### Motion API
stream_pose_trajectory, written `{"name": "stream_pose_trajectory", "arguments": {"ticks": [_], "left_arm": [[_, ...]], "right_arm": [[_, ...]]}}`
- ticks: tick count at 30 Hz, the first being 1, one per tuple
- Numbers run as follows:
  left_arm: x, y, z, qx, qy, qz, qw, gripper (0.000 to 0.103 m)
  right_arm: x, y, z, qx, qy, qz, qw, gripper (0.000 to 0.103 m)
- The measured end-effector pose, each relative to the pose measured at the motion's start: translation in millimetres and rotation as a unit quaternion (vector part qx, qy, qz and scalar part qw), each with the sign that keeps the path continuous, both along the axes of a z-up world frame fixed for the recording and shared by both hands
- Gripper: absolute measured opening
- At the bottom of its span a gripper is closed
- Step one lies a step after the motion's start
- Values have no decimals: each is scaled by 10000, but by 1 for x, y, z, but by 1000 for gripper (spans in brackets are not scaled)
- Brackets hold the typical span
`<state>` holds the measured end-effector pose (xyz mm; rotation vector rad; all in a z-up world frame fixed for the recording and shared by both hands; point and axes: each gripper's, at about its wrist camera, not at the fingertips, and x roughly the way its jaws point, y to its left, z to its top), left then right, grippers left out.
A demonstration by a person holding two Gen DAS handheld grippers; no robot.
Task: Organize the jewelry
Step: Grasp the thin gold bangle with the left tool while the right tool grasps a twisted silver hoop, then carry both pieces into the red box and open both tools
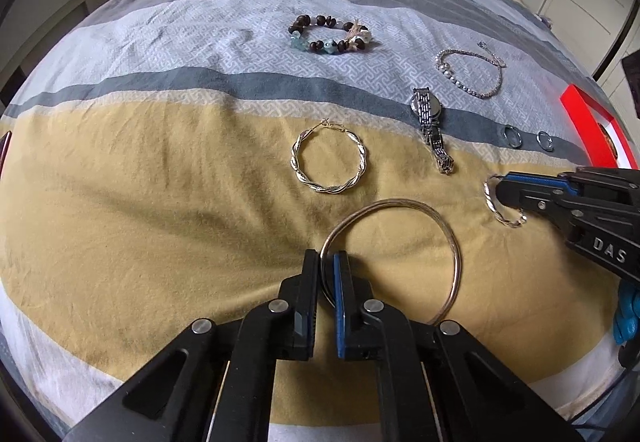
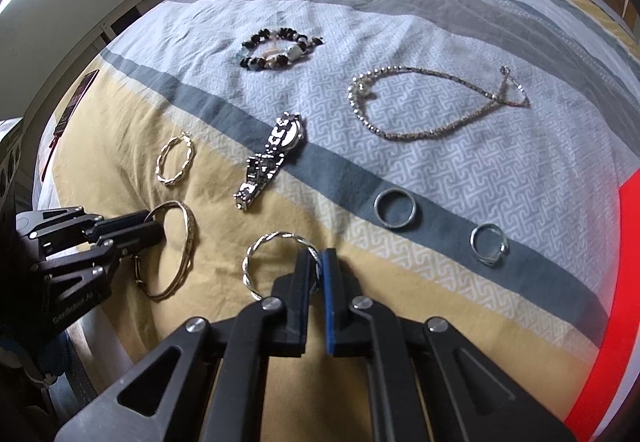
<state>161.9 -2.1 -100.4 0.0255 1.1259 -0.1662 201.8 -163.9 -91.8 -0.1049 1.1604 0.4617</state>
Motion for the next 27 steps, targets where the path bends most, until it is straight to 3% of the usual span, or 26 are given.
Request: {"name": "stream_pose_trajectory", "arguments": {"ticks": [14, 27], "left_arm": [[-18, -16, 35, 397, -390, 21, 9985, 4], [-49, -59, 82, 902, -947, -277, 9910, 3]], "right_arm": [[-43, -29, 57, 123, -536, -252, 9982, 5], [-111, -73, 116, 191, -1141, -660, 9911, 5]]}}
